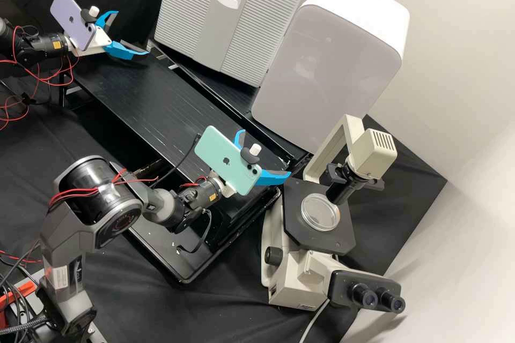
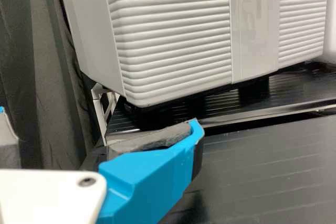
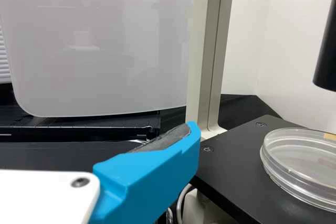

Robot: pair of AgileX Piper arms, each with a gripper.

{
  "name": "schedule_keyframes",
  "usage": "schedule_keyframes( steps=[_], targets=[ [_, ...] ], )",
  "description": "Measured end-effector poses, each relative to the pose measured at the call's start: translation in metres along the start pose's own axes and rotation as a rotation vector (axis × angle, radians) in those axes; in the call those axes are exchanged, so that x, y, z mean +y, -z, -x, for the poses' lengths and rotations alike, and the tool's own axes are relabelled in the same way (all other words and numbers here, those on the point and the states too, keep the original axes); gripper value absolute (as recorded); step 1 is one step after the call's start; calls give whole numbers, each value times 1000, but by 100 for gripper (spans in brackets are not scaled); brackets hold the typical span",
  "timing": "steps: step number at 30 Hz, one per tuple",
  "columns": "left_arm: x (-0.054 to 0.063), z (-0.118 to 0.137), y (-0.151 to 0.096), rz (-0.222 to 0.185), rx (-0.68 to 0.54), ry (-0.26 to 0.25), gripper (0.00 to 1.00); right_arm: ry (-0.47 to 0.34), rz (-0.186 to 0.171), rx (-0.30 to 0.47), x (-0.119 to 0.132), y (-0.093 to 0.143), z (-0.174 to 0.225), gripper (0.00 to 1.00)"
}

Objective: Place the petri dish on the bench

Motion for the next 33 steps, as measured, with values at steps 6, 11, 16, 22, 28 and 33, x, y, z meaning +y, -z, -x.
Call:
schedule_keyframes(
  steps=[6, 11, 16, 22, 28, 33],
  targets=[
    [0, 0, 0, 0, 0, 0, 100, 0, 0, 0, 0, 0, 0, 100],
    [0, 0, 0, 0, 0, 0, 100, -2, 1, 1, 1, 0, 1, 100],
    [0, 0, 0, 0, 0, 0, 100, -25, 17, -26, 10, -12, 15, 100],
    [0, 0, 0, 0, 0, 0, 100, -109, -2, -39, 29, -29, 42, 100],
    [0, 0, 0, 0, 0, 0, 100, -217, -22, -70, 53, -50, 66, 100],
    [0, 0, 0, 0, 0, 0, 100, -276, -19, -87, 63, -58, 71, 100]
  ],
)
